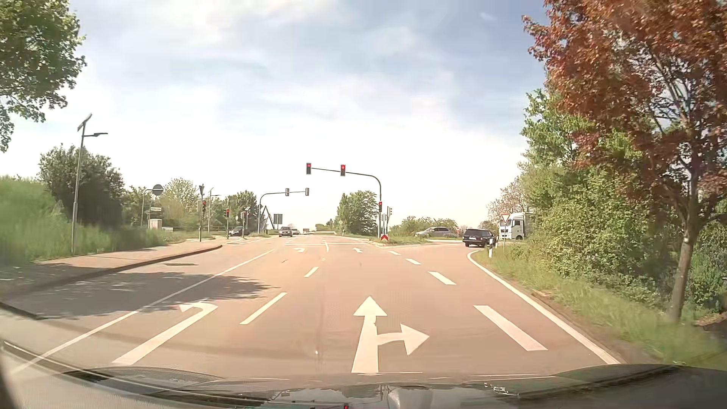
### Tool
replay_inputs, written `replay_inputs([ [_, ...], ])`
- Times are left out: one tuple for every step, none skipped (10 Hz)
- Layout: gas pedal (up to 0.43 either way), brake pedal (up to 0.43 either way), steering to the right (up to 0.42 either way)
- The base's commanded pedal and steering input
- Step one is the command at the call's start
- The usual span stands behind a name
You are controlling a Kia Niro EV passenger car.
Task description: Follow the waypoints while adhering to traffic rules and regulations
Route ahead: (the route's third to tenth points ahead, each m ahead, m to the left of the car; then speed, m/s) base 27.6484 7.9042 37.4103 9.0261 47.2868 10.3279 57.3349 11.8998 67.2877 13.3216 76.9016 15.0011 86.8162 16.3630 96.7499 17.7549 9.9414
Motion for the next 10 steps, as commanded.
replay_inputs([
  [0.0, 0.055, -0.002],
  [0.0, 0.073, -0.002],
  [0.0, 0.073, -0.003],
  [0.0, 0.091, -0.003],
  [0.0, 0.116, -0.005],
  [0.0, 0.14, -0.008],
  [0.0, 0.152, -0.009],
  [0.0, 0.165, -0.01],
  [0.0, 0.171, -0.012],
  [0.0, 0.189, -0.013],
])
